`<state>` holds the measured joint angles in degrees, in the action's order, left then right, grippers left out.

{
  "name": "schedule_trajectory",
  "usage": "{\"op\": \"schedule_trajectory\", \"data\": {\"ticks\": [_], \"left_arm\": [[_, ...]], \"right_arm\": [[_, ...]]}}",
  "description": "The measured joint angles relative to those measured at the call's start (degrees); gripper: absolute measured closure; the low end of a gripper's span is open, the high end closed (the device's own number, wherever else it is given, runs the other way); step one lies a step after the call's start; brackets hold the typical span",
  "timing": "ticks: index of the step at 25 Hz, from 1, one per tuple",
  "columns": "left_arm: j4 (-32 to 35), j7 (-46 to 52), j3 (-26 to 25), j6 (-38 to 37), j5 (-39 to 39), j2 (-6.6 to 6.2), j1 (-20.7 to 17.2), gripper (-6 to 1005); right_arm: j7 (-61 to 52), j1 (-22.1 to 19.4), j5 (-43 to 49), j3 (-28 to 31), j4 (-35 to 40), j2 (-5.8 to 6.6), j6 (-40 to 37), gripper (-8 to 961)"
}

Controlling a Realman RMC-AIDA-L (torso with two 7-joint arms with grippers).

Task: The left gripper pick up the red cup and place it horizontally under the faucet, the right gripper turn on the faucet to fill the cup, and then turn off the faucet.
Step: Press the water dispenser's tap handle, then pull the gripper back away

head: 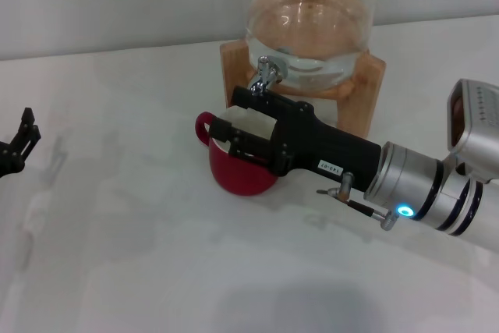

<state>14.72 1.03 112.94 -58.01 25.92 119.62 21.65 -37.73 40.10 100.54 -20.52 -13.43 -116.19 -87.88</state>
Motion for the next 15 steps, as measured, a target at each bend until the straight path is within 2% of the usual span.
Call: {"op": "schedule_trajectory", "data": {"ticks": [15], "left_arm": [[-0.2, 0.1, 0.0, 0.3, 0.0, 0.06, 0.6, 112]], "right_arm": [[0.2, -0.4, -0.1, 0.8, 0.1, 0.00, 1.3, 232]]}}
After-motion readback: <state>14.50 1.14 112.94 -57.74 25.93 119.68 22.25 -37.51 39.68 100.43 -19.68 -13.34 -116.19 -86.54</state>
